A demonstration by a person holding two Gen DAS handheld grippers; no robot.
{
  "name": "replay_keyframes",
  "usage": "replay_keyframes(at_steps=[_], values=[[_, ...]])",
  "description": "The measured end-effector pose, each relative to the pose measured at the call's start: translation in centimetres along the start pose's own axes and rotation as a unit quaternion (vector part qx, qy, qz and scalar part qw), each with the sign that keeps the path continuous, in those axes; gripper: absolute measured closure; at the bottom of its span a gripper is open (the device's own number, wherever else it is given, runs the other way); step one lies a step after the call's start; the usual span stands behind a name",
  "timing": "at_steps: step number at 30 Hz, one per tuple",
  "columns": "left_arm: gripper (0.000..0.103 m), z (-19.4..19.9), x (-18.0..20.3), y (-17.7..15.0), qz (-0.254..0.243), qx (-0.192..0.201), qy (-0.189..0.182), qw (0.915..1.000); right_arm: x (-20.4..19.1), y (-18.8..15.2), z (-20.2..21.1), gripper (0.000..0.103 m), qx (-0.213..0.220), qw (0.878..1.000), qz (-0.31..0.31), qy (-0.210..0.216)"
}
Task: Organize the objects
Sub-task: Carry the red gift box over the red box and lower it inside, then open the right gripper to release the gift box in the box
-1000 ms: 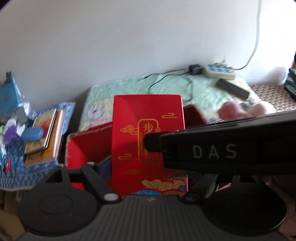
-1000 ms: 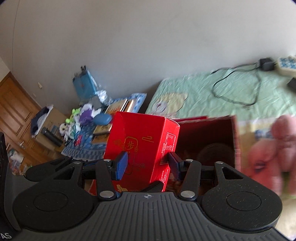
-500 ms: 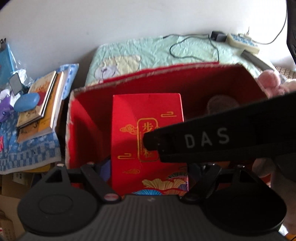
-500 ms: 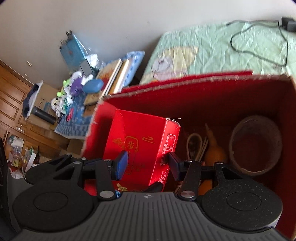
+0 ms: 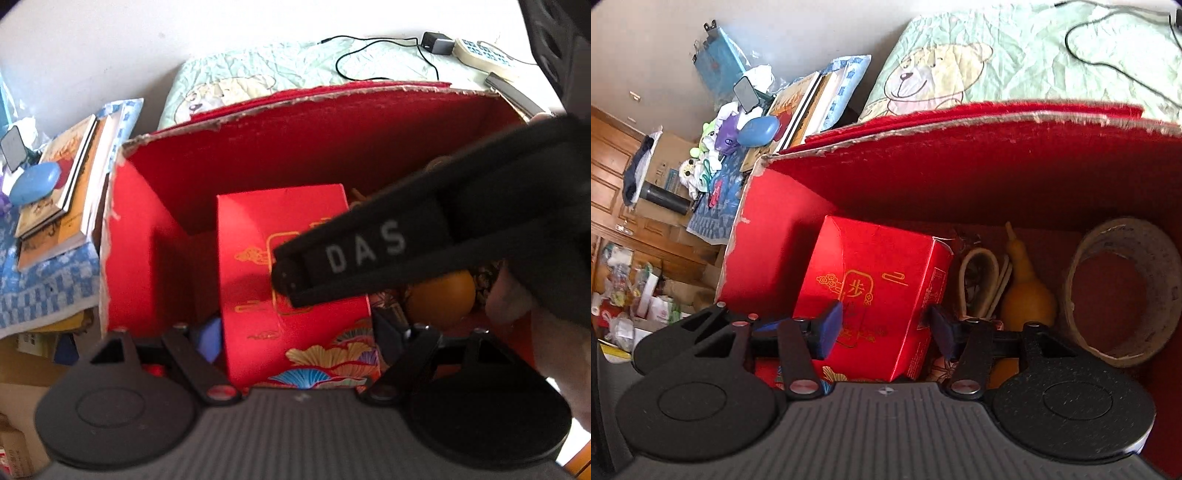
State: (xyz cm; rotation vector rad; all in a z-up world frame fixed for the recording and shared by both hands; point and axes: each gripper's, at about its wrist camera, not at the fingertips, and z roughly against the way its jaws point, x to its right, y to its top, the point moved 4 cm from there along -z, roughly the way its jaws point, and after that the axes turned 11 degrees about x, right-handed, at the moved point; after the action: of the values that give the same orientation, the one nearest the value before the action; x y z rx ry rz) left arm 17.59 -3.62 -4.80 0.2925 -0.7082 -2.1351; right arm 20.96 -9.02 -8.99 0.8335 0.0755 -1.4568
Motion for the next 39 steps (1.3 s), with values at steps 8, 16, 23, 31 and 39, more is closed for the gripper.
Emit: replay_keyframes(at_steps=[8, 16, 23, 31, 39], values=[[0.017, 0.1, -0.3, 0.1, -0.005, -0.004, -0.002, 1.0, 0.1, -0.2, 0.0, 0.048, 0.006, 1.0, -0.001, -0.009], [0.013, 0.4, -0.3, -0.2, -0.007, 0.0, -0.005, 1.0, 0.3, -0.1, -0.3, 0.053, 0.017, 0.999, 0.014, -0.032], [0.013, 0.8, -0.4, -0.3, -0.016, 0.007, 0.008, 0.9998, 1.2, -0.2, -0.1, 0.062, 0.026, 0.999, -0.021, -0.036], [0.013, 1.4, -0.5, -0.5, -0.012, 0.018, 0.03, 0.9993, 1.2, -0.3, 0.4, 0.065, 0.051, 0.997, -0.017, -0.048], [0.013, 1.3, -0.1, 0.5, -0.006, 0.039, 0.053, 0.9978, 1.2, -0.3, 1.3, 0.067, 0.084, 0.994, -0.016, -0.074]])
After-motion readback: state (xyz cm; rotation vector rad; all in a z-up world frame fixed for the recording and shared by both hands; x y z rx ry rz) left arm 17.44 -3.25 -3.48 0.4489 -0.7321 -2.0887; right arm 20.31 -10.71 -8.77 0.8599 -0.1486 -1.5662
